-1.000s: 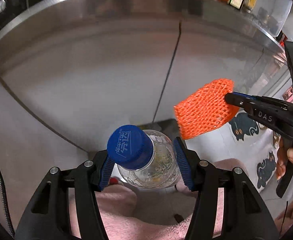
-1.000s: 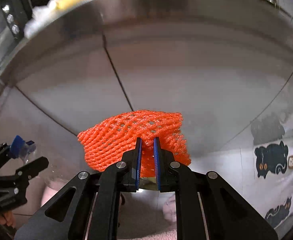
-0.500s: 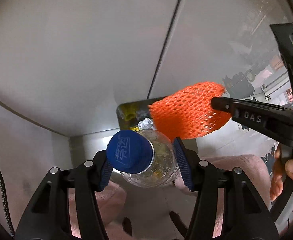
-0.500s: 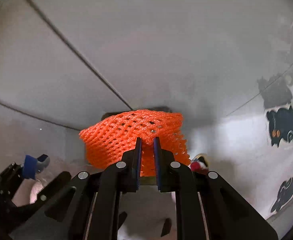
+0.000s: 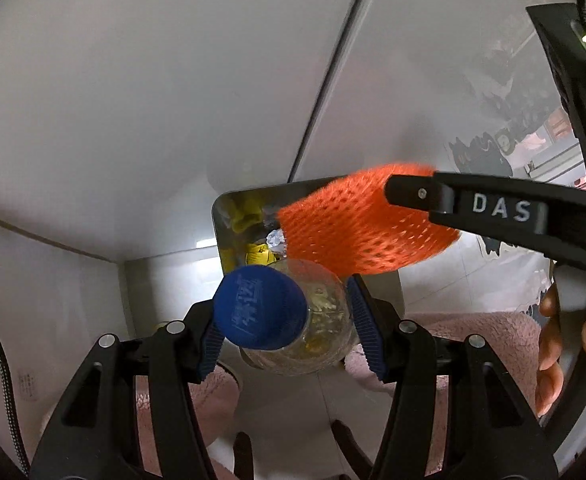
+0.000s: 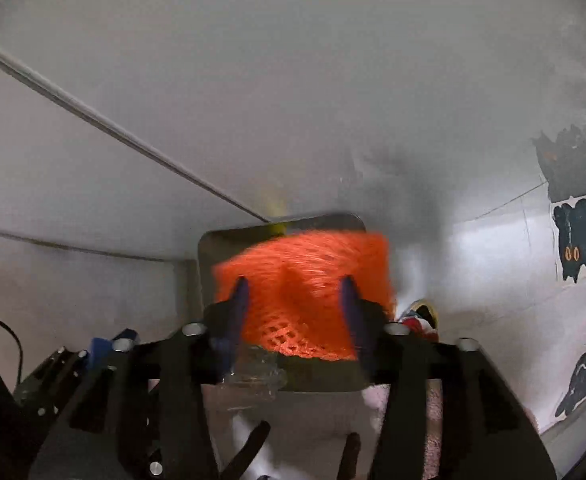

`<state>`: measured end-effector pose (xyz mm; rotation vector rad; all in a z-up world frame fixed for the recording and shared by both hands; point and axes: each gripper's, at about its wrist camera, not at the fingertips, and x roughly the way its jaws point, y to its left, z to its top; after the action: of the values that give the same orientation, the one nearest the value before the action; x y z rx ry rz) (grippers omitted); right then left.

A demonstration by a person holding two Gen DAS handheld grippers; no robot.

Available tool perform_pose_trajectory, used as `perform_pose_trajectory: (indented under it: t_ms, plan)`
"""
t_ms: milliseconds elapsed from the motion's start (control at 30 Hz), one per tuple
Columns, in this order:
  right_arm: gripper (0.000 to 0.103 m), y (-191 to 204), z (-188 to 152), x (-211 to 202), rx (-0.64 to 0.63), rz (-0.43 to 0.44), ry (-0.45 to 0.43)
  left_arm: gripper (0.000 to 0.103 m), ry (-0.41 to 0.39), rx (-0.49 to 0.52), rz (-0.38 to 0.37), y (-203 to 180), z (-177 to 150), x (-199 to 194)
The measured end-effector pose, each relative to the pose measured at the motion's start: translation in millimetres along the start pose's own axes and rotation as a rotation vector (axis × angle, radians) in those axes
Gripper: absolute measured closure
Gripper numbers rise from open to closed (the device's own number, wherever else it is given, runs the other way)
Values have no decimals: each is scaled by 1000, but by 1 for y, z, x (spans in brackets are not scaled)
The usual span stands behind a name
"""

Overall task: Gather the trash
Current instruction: 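Open both tools over the floor bin, dropping the bottle and orange net, then grasp the plastic bag with the left tool while the right grasps the yellow foam net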

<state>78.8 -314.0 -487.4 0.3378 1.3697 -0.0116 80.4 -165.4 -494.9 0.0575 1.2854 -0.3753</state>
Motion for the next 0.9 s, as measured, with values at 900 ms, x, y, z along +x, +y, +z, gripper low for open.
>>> perform_pose_trajectory:
  t_ms: [900]
  plan:
    - [17, 66, -32, -232, -209, 101, -422, 8, -464, 48, 56, 12, -18, -258]
